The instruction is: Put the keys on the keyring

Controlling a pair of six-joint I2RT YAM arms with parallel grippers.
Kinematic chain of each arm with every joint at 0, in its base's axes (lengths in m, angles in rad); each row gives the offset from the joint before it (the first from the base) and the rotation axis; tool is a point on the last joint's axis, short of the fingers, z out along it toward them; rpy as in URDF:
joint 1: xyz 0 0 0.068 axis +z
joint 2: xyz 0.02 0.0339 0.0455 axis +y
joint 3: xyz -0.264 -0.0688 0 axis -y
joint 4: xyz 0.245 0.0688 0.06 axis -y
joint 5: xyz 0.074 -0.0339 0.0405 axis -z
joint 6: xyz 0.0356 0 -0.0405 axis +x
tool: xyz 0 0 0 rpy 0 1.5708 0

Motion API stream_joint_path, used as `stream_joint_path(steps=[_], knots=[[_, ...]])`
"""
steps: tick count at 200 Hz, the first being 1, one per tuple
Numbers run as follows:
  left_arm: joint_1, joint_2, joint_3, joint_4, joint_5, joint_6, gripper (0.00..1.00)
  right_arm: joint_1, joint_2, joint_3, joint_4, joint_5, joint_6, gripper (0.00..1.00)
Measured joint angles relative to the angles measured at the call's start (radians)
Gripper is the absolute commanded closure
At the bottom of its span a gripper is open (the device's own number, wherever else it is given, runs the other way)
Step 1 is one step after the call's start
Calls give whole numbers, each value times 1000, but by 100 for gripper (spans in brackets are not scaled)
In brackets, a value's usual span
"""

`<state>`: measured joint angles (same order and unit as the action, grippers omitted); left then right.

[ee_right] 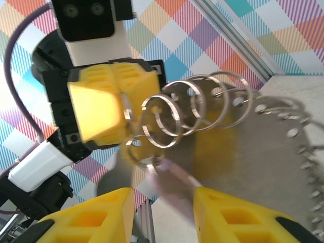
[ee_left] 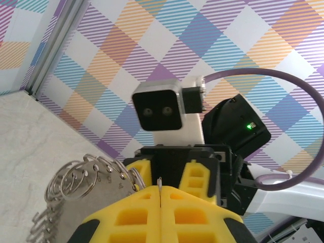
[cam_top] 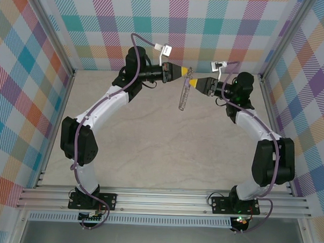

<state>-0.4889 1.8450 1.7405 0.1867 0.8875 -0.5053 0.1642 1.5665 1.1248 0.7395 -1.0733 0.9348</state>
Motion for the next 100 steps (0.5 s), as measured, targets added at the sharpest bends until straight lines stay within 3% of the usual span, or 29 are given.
stream_joint_path(steps=[100], knots=[[0, -3, -3, 1, 2, -3, 100, 32, -19, 7, -6, 0, -10, 61]])
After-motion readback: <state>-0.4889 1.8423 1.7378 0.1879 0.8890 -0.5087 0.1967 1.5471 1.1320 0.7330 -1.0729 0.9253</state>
